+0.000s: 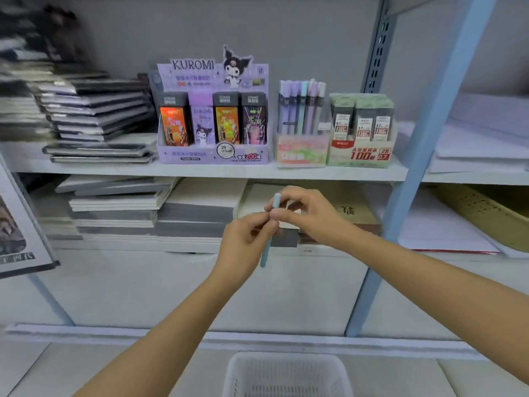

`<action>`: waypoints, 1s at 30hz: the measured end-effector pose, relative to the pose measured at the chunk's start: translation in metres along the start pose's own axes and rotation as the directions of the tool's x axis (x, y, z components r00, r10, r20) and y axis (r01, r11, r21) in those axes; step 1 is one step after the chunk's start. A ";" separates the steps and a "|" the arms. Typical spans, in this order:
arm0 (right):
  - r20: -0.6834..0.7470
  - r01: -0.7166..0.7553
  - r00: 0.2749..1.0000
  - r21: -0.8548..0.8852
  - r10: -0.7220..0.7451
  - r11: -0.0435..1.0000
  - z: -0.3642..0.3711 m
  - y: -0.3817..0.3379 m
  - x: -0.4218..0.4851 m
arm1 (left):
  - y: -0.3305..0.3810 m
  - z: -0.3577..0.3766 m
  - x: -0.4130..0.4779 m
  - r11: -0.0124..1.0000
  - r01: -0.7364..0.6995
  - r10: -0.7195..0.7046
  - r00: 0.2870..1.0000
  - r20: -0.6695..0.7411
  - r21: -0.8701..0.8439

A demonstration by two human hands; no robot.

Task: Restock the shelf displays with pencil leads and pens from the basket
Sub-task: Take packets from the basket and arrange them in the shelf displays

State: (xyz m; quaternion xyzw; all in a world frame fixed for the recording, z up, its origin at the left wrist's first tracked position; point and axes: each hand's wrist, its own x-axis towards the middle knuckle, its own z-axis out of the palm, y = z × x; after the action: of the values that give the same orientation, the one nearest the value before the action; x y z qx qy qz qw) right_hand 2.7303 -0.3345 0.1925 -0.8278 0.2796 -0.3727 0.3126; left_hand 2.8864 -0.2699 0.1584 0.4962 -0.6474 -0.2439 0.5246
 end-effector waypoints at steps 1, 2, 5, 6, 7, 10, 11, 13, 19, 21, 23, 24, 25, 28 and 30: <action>-0.013 0.036 0.999 -0.018 -0.036 0.999 -0.010 -0.008 0.005 | 0.011 -0.001 0.009 0.999 -0.037 0.037 0.999 -0.007 0.025; -0.040 0.067 0.997 -0.019 -0.068 0.998 -0.021 -0.016 0.011 | 0.021 -0.003 0.018 0.995 -0.081 0.082 0.996 -0.023 0.058; -0.233 0.163 0.961 0.037 -0.150 0.986 -0.060 -0.040 0.032 | 0.040 -0.012 0.047 0.932 -0.252 0.283 0.955 -0.087 0.260; -0.317 0.196 0.933 0.057 -0.169 0.979 -0.074 -0.047 0.039 | 0.044 -0.016 0.057 0.886 -0.301 0.352 0.931 -0.091 0.353; -0.393 0.227 0.900 0.058 -0.187 0.972 -0.088 -0.054 0.046 | 0.047 -0.019 0.066 0.830 -0.338 0.411 0.908 -0.077 0.444; -0.550 0.271 0.802 -0.012 -0.233 0.962 -0.121 -0.065 0.065 | 0.052 -0.019 0.090 0.655 -0.406 0.477 0.876 0.069 0.637; -0.580 0.266 0.781 -0.027 -0.232 0.963 -0.128 -0.065 0.071 | 0.051 -0.017 0.096 0.613 -0.414 0.460 0.879 0.122 0.673; -0.596 0.236 0.772 -0.057 -0.223 0.970 -0.134 -0.062 0.082 | 0.046 -0.014 0.105 0.551 -0.403 0.404 0.895 0.189 0.731; -0.484 0.101 0.860 -0.148 -0.162 0.984 -0.119 -0.042 0.101 | 0.038 -0.015 0.111 0.511 -0.415 0.417 0.886 0.204 0.753; -0.422 0.073 0.895 -0.172 -0.140 0.982 -0.114 -0.038 0.103 | 0.037 -0.016 0.111 0.506 -0.426 0.433 0.878 0.206 0.750; -0.382 0.069 0.915 -0.167 -0.129 0.984 -0.113 -0.038 0.105 | 0.035 -0.016 0.111 0.507 -0.436 0.444 0.871 0.208 0.743; -0.363 0.072 0.923 -0.160 -0.127 0.984 -0.114 -0.039 0.107 | 0.034 -0.017 0.112 0.507 -0.441 0.450 0.868 0.209 0.740; -0.345 0.075 0.930 -0.152 -0.124 0.986 -0.116 -0.041 0.109 | 0.033 -0.017 0.112 0.507 -0.447 0.456 0.865 0.211 0.737; -0.290 0.065 0.950 -0.169 -0.113 0.983 -0.115 -0.045 0.115 | 0.030 -0.017 0.116 0.521 -0.453 0.477 0.857 0.194 0.723; -0.226 0.025 0.971 -0.212 -0.074 0.977 -0.113 -0.045 0.120 | 0.028 -0.016 0.118 0.538 -0.450 0.486 0.856 0.173 0.713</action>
State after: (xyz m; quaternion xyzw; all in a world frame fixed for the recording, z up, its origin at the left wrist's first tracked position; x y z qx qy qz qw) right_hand 2.7191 -0.4238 0.3373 -0.8132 0.3308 -0.4437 0.1800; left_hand 2.8954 -0.3617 0.2381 0.4775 -0.7854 0.1964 0.3416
